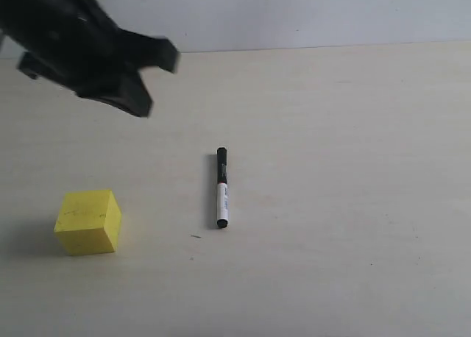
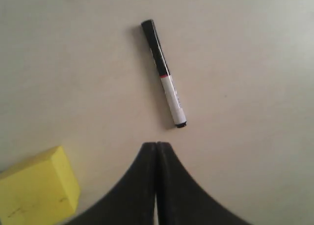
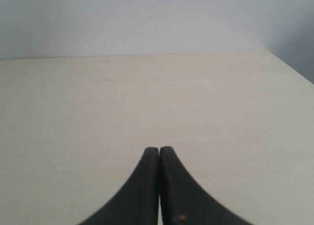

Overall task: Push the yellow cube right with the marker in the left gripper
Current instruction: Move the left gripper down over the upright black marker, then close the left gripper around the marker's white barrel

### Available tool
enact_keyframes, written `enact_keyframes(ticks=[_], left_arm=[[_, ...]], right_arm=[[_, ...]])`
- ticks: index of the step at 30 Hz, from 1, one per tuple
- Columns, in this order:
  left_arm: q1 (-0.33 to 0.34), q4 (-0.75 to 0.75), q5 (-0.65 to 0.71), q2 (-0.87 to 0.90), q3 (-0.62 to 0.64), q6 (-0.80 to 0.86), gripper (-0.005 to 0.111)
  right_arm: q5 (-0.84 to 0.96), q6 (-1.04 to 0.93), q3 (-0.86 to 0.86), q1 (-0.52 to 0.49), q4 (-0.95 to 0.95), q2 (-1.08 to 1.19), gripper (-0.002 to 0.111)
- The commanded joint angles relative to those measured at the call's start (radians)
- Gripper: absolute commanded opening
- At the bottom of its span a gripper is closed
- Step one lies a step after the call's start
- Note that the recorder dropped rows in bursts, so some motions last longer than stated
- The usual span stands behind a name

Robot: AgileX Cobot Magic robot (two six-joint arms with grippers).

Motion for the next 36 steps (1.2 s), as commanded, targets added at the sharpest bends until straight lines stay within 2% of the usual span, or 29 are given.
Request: enact_keyframes(ticks=[1,3,6,9,14,16,36], left_arm=[[-0.195,0.276,0.068,0.206,-0.142,-0.282,0.000],[-0.234,0.305,0.106,0.296,-0.201,-0.324,0.000],[-0.240,0.271,0.132,0.394,-0.275,-0.332,0.002],[-0.228,0.213,0.134,0.458,-0.312,-0.358,0.014],[-0.228,0.211,0.108,0.525,-0.318,-0.406,0.042],[-0.228,0.211,0.101,0.544,-0.318,-0.407,0.046],[-0.228,0.260,0.015,0.634,-0.318,-0.467,0.045]], right_arm=[[-0.008,0.000,0.005,-0.008,-0.001,-0.006,0.000],[-0.008,0.000,0.005,-0.008,-0.001,-0.006,0.000],[-0.008,0.000,0.005,-0.008,-0.001,-0.006,0.000],[-0.008,0.000,0.005,-0.008,-0.001,-0.006,0.000],[-0.008,0.000,0.005,-0.008,-0.001,-0.006,0.000],[-0.008,0.000,0.005,-0.008,-0.001,-0.006,0.000],[-0.008,0.000,0.005,-0.008,-0.001,-0.006,0.000]])
